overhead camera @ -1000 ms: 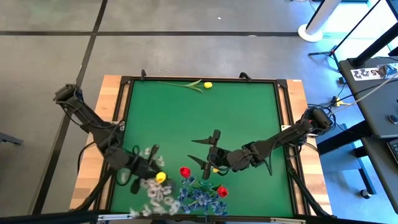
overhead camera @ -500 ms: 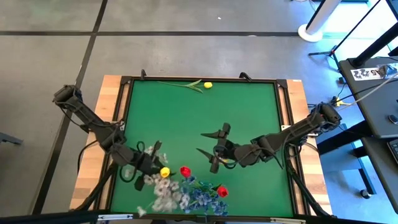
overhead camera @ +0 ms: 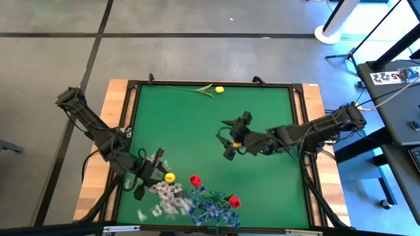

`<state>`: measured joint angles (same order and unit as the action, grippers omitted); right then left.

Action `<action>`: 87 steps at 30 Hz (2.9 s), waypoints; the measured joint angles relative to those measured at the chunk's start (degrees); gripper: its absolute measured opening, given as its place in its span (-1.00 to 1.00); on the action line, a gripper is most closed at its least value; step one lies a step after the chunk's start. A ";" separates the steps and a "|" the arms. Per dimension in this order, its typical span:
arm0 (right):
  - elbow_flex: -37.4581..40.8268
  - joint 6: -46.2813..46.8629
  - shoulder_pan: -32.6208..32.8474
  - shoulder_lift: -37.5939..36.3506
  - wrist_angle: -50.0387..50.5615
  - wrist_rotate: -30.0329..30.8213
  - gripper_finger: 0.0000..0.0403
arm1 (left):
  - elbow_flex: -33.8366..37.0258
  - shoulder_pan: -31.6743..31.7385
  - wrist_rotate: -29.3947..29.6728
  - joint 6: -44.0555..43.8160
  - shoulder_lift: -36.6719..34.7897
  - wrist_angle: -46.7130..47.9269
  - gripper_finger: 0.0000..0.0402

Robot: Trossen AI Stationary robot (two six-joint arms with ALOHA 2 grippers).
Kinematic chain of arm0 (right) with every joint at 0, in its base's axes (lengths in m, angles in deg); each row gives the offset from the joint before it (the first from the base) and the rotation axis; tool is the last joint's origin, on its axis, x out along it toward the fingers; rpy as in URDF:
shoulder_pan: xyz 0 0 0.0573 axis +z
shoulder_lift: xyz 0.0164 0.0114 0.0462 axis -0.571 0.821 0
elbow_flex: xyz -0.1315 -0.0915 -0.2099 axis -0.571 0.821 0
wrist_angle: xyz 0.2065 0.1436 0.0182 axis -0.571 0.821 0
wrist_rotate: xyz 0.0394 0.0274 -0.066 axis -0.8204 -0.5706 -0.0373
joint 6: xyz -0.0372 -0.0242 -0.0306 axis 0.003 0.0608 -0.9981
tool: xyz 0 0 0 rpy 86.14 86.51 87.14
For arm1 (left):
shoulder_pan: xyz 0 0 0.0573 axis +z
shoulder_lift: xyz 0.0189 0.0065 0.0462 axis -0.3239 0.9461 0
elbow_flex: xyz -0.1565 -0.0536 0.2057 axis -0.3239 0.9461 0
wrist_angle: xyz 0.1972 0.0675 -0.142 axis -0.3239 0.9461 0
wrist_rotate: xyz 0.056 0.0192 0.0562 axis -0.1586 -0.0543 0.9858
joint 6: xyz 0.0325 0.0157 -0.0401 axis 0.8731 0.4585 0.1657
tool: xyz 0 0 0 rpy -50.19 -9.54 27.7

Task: Sort flowers into vase by color
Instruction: Put the bottom yellow flower into the purple vase, then put the yellow flower into the purple vase

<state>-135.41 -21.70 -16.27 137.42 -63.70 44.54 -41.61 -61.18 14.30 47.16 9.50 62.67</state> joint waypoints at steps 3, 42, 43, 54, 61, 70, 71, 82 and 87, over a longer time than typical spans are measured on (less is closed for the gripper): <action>0.02 1.47 -2.27 0.00 1.46 -3.78 0.31 | -0.19 0.00 -0.24 -1.26 -1.58 0.35 -0.32; 30.18 -3.36 -41.74 1.12 -20.44 -21.64 0.31 | 5.38 6.00 10.81 3.58 -18.49 -10.86 -0.18; 30.17 -4.26 -43.84 1.82 -20.10 -23.51 0.31 | 5.76 6.00 10.71 3.41 -18.43 -10.84 -0.18; 16.14 -15.65 -51.97 17.96 -19.37 -36.43 0.31 | 8.41 6.01 10.76 2.03 -18.45 -11.24 -0.18; 3.99 -17.14 -52.42 27.74 -14.70 -38.82 0.31 | 9.96 5.99 10.78 -0.30 -18.45 -11.19 -0.18; -0.79 -11.49 -52.48 32.17 -14.38 -33.90 0.27 | 10.70 3.97 10.38 -4.08 -18.37 -11.19 -0.18; -0.79 -10.46 -52.55 32.33 -14.19 -32.71 0.23 | 10.69 3.62 10.40 -4.08 -18.37 -11.25 -0.18; -0.77 0.64 -53.97 32.72 -14.33 -35.33 -0.43 | 10.71 2.71 10.40 -3.97 -18.37 -11.94 -0.18; -0.73 2.74 -54.32 33.14 -14.15 -38.46 -0.65 | 10.71 2.71 10.40 -3.93 -18.37 -11.96 -0.18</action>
<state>-136.13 -18.96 -70.59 170.55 -77.86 6.09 -30.89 -58.47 24.71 43.23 -8.86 50.71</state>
